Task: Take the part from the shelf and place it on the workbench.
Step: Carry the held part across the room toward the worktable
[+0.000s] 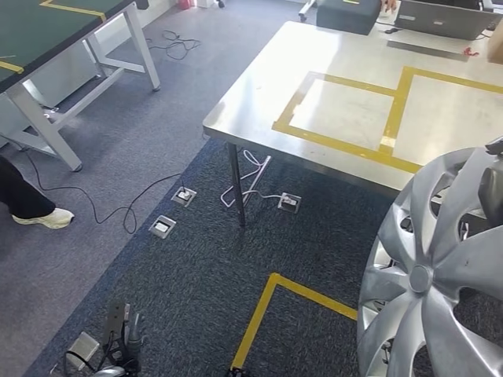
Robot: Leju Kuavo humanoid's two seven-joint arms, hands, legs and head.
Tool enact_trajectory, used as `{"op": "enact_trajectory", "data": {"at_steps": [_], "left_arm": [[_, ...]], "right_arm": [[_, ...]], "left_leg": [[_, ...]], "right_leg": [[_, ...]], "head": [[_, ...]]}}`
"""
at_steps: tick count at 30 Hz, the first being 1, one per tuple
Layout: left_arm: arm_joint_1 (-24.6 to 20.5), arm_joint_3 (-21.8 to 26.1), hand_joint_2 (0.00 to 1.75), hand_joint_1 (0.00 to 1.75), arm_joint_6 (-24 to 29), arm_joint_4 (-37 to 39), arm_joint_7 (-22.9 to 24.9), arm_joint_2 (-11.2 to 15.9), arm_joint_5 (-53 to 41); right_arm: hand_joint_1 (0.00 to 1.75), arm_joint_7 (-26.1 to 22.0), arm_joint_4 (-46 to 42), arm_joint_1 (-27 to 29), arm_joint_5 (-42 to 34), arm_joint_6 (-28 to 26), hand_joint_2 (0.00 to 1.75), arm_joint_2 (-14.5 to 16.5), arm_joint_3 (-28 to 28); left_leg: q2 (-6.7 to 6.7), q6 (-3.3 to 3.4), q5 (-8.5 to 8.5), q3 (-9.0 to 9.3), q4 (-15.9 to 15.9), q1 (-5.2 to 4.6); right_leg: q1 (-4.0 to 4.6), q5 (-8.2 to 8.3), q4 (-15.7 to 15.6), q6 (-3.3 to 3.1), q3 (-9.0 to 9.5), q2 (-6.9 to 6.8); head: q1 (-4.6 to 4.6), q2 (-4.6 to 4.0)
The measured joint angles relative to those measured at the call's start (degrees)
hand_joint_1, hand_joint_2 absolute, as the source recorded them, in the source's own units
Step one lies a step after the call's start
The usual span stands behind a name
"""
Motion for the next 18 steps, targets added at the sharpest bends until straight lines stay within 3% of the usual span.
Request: {"op": "enact_trajectory", "data": {"at_steps": [2,3,5,7,8,10,12,13,14,16,17,18], "left_arm": [[0.2,0.0,0.00,0.00,0.0,0.0,0.0,0.1,-0.1],[0.2,0.0,0.00,0.00,0.0,0.0,0.1,0.1,-0.2],[0.0,0.0,0.00,0.00,0.0,0.0,0.1,0.1,-0.4],[-0.3,0.0,0.00,0.00,0.0,-0.1,0.2,0.0,-0.6],[-0.4,0.0,0.00,0.00,-0.1,-0.1,0.2,0.0,-0.6],[-0.4,0.0,0.00,0.00,-0.1,-0.1,0.2,0.1,-0.6],[-0.4,0.0,0.00,0.00,-0.1,-0.1,0.2,0.1,-0.6],[-0.4,0.0,0.00,0.00,-0.1,-0.1,0.2,0.0,-0.6],[-0.4,0.0,0.00,0.00,-0.1,-0.1,0.2,0.0,-0.6],[-0.5,0.0,0.00,0.00,-0.1,-0.1,0.2,-0.2,-0.6],[-0.5,0.0,0.00,0.00,-0.1,-0.1,0.3,-0.2,-0.6],[-0.6,0.0,0.00,0.00,-0.1,-0.1,0.3,-0.3,-0.6]], "right_arm": [[1.75,0.2,0.1,0.1,0.0,0.0,1.75,0.0,0.0],[1.75,0.3,0.1,0.1,0.0,0.0,1.75,0.0,0.0],[1.75,0.6,0.0,0.3,0.1,0.0,1.75,0.0,-0.1],[1.75,0.6,-0.1,0.3,0.2,0.0,1.75,-0.1,-0.3],[1.75,0.6,-0.1,0.3,0.3,0.0,1.75,-0.1,-0.4],[1.75,0.7,-0.1,0.6,0.3,0.0,1.75,-0.2,-0.4],[1.75,0.7,-0.1,0.9,0.3,0.0,1.75,-0.3,-0.4],[1.75,0.7,-0.1,0.9,0.3,0.0,1.75,-0.3,-0.4],[1.75,0.7,-0.1,1.0,0.3,0.0,1.75,-0.3,-0.4],[1.75,0.7,0.0,1.0,0.2,0.0,1.75,-0.4,-0.4],[1.75,0.7,0.1,1.0,0.2,0.0,1.75,-0.4,-0.5],[1.75,0.7,0.2,1.1,0.2,0.0,1.75,-0.4,-0.5]], "left_leg": [[0.05,0.67,8.25,0.06,-4.8,-0.13],[-0.02,1.08,9.60,0.25,-5.5,-0.13],[-0.13,1.83,8.90,1.74,-5.5,-0.02],[-0.08,2.44,7.42,3.68,-5.7,0.07],[-0.10,2.69,6.71,4.63,-5.7,0.06],[-0.09,2.93,5.10,6.53,-5.7,0.03],[-0.17,3.01,3.39,8.71,-5.7,0.01],[-0.23,3.01,2.48,9.98,-5.8,-0.03],[-0.29,2.97,1.58,11.15,-5.8,-0.07],[-0.41,2.73,-0.05,13.12,-5.8,-0.17],[-0.49,2.47,-0.73,13.80,-5.8,-0.22],[-0.57,2.16,-1.24,14.58,-5.7,-0.27]], "right_leg": [[0.23,-2.20,-0.1,0.62,1.35,0.18],[0.39,-2.62,0.4,0.99,2.14,0.31],[0.41,-2.03,3.0,1.60,2.09,0.30],[0.25,-1.66,8.9,2.08,-0.67,-0.04],[0.17,-2.73,12.1,2.28,-2.70,-0.26],[0.16,-6.97,16.6,2.54,-6.74,-0.39],[0.15,-10.80,16.8,2.73,-9.34,-0.44],[0.16,-10.65,15.0,2.70,-9.90,-0.45],[0.18,-8.31,12.4,2.48,-10.15,-0.47],[0.46,-0.27,6.2,1.83,-10.63,-0.60],[0.67,2.83,4.1,1.47,-10.54,-0.63],[0.80,4.37,2.8,1.12,-10.44,-0.66]], "head": [[0.04,0.00],[0.14,0.00],[0.34,0.00],[0.32,0.00],[0.30,0.00],[0.37,0.00],[0.41,0.00],[0.42,0.00],[0.43,0.00],[0.52,0.00],[0.55,0.00],[0.58,0.00]]}}
